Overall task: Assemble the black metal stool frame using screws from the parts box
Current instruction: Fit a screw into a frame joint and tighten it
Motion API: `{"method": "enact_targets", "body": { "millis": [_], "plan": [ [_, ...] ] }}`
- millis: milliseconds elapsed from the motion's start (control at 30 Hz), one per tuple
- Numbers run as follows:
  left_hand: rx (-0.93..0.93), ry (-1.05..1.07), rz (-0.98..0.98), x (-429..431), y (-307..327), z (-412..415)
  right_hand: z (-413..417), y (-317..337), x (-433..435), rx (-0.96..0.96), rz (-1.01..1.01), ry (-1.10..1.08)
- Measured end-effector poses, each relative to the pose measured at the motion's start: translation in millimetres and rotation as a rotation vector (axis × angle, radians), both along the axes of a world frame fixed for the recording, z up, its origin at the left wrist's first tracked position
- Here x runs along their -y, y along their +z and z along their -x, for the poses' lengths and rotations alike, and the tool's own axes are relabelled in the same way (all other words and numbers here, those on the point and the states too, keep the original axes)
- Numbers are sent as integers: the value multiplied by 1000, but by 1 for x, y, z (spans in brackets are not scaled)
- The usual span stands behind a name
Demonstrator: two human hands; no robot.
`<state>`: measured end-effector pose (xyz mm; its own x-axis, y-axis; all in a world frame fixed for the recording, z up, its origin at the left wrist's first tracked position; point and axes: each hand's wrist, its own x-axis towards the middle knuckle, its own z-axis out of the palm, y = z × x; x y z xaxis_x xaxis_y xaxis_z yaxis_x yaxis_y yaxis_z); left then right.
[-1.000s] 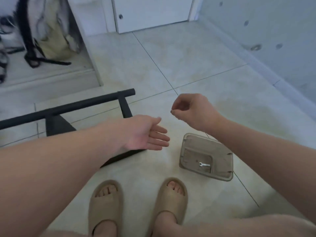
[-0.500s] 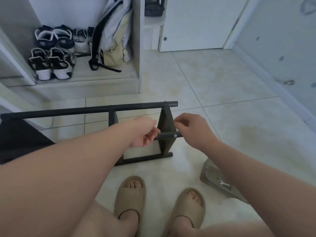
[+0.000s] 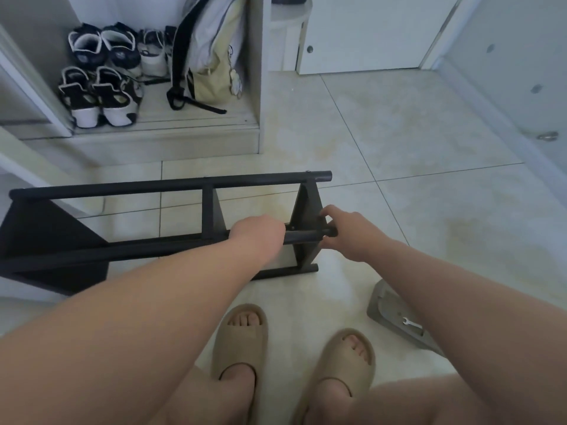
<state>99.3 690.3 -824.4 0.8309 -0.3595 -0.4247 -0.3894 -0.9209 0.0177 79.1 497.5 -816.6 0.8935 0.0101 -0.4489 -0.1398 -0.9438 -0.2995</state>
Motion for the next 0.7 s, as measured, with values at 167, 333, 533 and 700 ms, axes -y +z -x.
{"method": "enact_targets", "body": {
  "millis": [167,333,533,700],
  "plan": [
    [-64,45,19,-2,7,24,28,1,0,-8,-39,-31],
    [-101,113,97,-10,8,79,88,0,-10,-26,-117,-102],
    [-125,-7,-12,-21,17,125,157,-8,-22,24,-156,-126],
    [-180,-56,-59,-18,15,134,177,-11,-22,23,-161,-141]
  ]
}}
